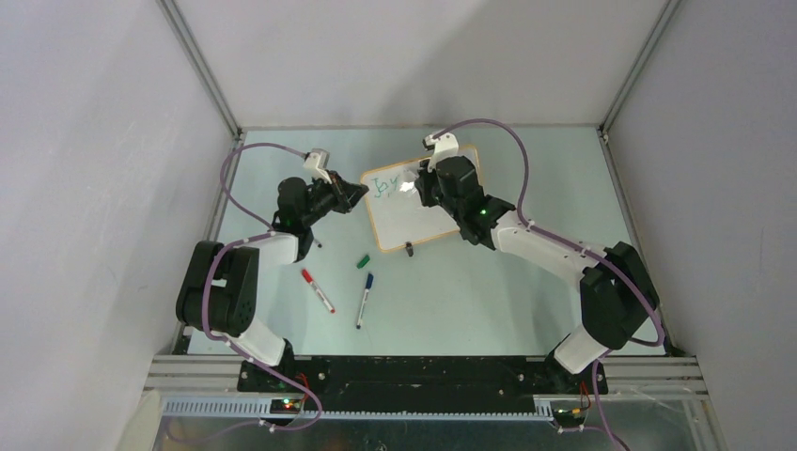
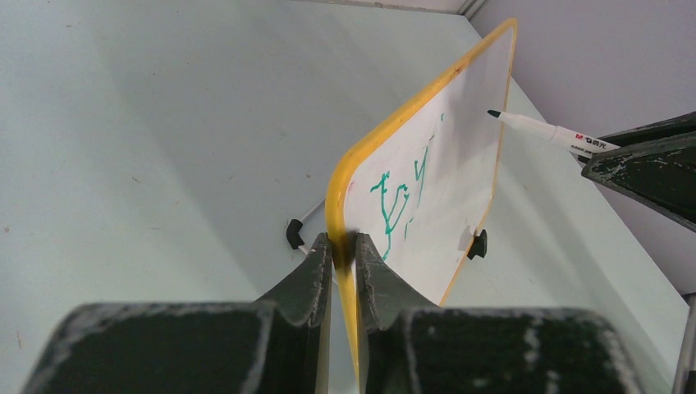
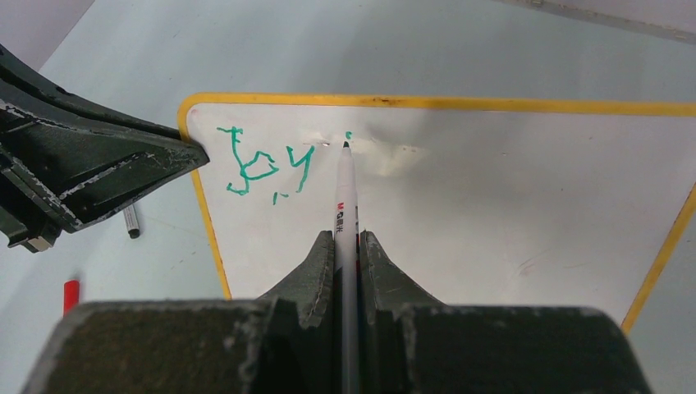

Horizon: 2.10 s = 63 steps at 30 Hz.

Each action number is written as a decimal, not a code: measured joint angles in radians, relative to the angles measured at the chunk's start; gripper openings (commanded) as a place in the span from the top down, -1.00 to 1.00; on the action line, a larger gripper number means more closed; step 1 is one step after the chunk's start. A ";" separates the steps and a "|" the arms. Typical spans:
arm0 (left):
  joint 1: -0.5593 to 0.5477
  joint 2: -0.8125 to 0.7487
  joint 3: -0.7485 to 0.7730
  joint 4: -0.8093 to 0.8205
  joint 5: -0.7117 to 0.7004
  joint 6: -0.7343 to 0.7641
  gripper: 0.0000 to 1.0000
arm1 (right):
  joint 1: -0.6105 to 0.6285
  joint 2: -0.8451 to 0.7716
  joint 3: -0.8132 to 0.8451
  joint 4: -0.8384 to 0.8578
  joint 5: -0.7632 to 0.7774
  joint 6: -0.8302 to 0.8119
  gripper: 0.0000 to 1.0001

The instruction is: Write a sentence on the whiteboard

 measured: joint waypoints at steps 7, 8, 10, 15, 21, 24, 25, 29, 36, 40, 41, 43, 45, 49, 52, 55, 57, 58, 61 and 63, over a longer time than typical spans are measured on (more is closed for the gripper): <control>0.000 0.000 0.000 0.000 0.000 0.000 0.92 | 0.000 0.008 0.000 0.000 0.000 0.000 1.00; 0.000 0.000 0.000 0.000 0.000 0.000 0.92 | 0.000 0.010 0.000 0.000 0.000 0.000 1.00; 0.000 0.000 0.000 0.000 0.000 0.000 0.92 | 0.000 0.016 0.000 0.000 -0.001 0.001 1.00; 0.000 0.000 0.000 0.000 0.000 0.000 0.92 | 0.000 0.028 0.000 0.000 -0.003 0.003 1.00; 0.000 0.000 0.000 0.000 0.000 0.000 0.92 | 0.000 0.035 0.000 0.001 -0.003 0.003 1.00; 0.000 0.000 0.000 0.000 0.000 0.000 0.91 | 0.000 0.035 0.000 0.002 -0.004 0.003 1.00; 0.000 0.000 0.000 0.000 0.000 0.000 0.91 | 0.000 0.036 0.000 0.002 -0.004 0.003 1.00; 0.000 0.000 0.000 0.000 0.000 0.000 0.92 | 0.000 0.045 0.000 0.002 -0.004 0.003 1.00; 0.000 0.000 0.000 -0.001 -0.001 0.000 0.92 | 0.000 0.068 0.000 0.001 -0.008 0.003 1.00; 0.000 0.000 0.000 -0.001 -0.001 0.000 0.92 | 0.000 0.070 0.003 0.000 -0.009 0.003 1.00; 0.000 0.000 0.000 -0.001 -0.001 0.000 0.92 | 0.000 0.071 0.005 0.001 -0.009 0.003 1.00; 0.000 0.000 0.000 -0.001 -0.001 0.000 0.92 | 0.000 0.074 0.012 0.000 -0.010 0.003 1.00; 0.000 0.000 0.000 -0.001 -0.001 0.000 0.92 | 0.000 0.077 0.017 0.001 -0.011 0.003 1.00; 0.000 0.000 0.000 -0.001 -0.001 0.000 0.92 | -0.002 0.079 0.022 0.000 -0.011 0.003 1.00; 0.000 0.000 0.000 -0.001 -0.001 0.000 0.92 | -0.003 0.081 0.028 0.000 -0.011 0.003 1.00; 0.000 0.000 0.000 -0.001 -0.001 0.000 0.92 | -0.006 0.081 0.030 0.000 -0.012 0.003 1.00; 0.000 0.000 0.000 -0.001 -0.001 0.000 0.92 | -0.006 0.081 0.030 0.000 -0.012 0.003 1.00; 0.000 0.000 0.000 -0.001 -0.001 0.000 0.92 | -0.006 0.081 0.030 0.000 -0.012 0.003 1.00; 0.000 0.000 0.000 -0.001 -0.001 0.000 0.92 | -0.006 0.081 0.030 -0.001 -0.011 0.003 1.00; 0.000 0.000 0.000 -0.001 -0.001 0.000 0.92 | -0.006 0.081 0.031 -0.004 -0.011 0.003 1.00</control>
